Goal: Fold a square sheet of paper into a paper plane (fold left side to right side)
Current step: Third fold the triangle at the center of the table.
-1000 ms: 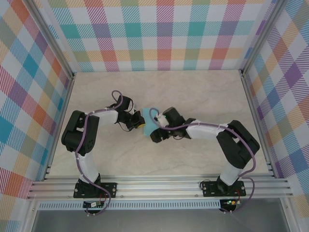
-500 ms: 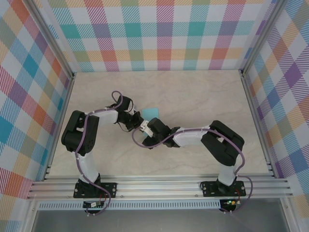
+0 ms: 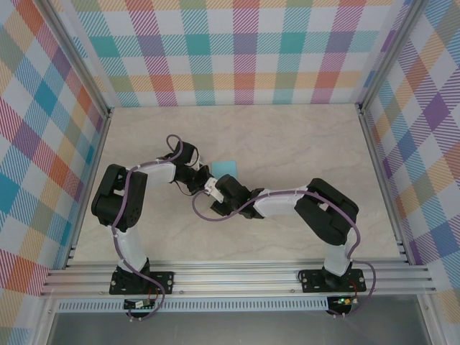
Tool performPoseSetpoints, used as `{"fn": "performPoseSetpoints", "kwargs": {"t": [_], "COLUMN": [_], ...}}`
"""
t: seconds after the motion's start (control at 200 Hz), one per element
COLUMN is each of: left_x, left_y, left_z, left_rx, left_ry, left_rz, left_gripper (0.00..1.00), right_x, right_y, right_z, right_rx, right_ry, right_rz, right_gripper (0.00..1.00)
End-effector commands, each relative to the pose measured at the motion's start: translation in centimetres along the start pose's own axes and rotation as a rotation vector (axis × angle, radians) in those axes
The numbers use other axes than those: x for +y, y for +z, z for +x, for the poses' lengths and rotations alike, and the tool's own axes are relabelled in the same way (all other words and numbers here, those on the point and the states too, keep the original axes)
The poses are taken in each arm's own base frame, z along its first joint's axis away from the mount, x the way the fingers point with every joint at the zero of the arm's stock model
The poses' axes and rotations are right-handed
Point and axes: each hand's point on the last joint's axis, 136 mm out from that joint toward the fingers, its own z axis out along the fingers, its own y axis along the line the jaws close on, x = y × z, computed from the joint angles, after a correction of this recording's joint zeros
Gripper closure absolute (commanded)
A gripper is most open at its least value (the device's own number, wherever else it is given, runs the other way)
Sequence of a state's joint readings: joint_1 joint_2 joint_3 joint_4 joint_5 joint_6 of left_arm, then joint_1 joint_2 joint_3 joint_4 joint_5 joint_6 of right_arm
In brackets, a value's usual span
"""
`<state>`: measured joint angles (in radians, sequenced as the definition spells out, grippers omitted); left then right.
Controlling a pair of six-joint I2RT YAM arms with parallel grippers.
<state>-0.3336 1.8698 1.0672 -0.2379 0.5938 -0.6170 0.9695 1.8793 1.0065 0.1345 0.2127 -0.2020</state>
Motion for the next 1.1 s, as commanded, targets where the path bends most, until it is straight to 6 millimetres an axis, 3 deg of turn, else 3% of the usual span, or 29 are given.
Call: {"fn": "performPoseSetpoints", "kwargs": {"t": [0.0,0.38,0.645,0.83,0.93,1.095], "left_x": [-1.5,-1.3,-1.1,-0.7,-0.8,-0.4], "left_y": [-0.4,-0.4,-0.3,-0.5,-1.1,-3.1], "left_z": [0.3,0.3,0.3,0.8,0.7,0.4], "left_rx": [0.015,0.014,0.012,0.029,0.021,-0.005], "left_ry": [0.024,0.024,0.028,0.020,0.035,0.045], "left_rz": [0.019,0.014,0.008,-0.010,-0.023,-0.044], "left_gripper": [1.00,1.00,1.00,1.00,0.88,0.86], "right_x": [-0.1,0.1,0.0,0.0,0.0,-0.3], "right_y": [-1.0,-1.9,-2.0,-2.1,-2.1,-1.9], "right_z": [-1.9,-2.2,-2.0,-2.0,-1.6,-1.1], "right_rx": [-0.056,-0.055,-0.051,-0.050,-0.040,-0.035], "right_ry": [-0.004,0.025,0.031,0.039,0.047,0.084], "right_rz": [0.000,-0.019,-0.015,-0.021,-0.024,-0.035], "right_gripper": [0.54,0.74,0.95,1.00,1.00,1.00]}}
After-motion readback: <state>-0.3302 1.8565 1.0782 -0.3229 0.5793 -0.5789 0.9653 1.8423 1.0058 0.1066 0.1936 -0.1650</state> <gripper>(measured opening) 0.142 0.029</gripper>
